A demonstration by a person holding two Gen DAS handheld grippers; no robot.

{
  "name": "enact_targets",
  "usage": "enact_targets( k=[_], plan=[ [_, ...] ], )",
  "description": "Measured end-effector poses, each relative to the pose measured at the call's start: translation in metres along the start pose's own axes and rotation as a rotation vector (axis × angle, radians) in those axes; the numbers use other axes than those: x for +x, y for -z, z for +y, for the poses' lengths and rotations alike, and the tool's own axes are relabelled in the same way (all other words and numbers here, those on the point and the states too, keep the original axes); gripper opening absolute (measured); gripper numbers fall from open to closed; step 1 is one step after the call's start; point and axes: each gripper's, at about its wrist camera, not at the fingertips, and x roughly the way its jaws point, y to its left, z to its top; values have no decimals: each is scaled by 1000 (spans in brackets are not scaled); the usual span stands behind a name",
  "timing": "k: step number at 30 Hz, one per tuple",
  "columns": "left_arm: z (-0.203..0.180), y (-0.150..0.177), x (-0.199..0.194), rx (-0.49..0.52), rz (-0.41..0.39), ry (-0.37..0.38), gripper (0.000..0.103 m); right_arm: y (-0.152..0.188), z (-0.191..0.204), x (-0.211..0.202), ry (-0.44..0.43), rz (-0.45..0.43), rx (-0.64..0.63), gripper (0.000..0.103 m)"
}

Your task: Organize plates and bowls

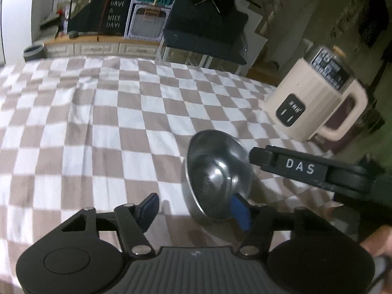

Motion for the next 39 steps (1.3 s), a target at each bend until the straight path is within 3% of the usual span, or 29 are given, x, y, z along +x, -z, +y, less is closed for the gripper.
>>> enact_targets(
  k=[8, 17, 27, 33, 38, 39],
  plan=[
    [7, -6, 9, 36, 25, -22, 51, 2, 1, 9, -29, 19, 12, 66],
    [5, -2, 10, 111, 24, -19, 51, 8, 5, 6, -46, 46, 5, 61],
    [11, -12, 14, 189, -11, -106, 52, 13, -2, 8, -35, 76, 4, 57],
    [7, -14, 20, 239, -20, -132, 53, 15, -7, 5, -103, 114, -6, 40],
    [5, -19, 25, 247, -21, -160, 54, 18, 6, -1, -132, 149, -67, 14],
    [5, -20, 24, 239, -20, -162, 52, 18, 9, -2, -126, 153, -77, 14]
  ],
)
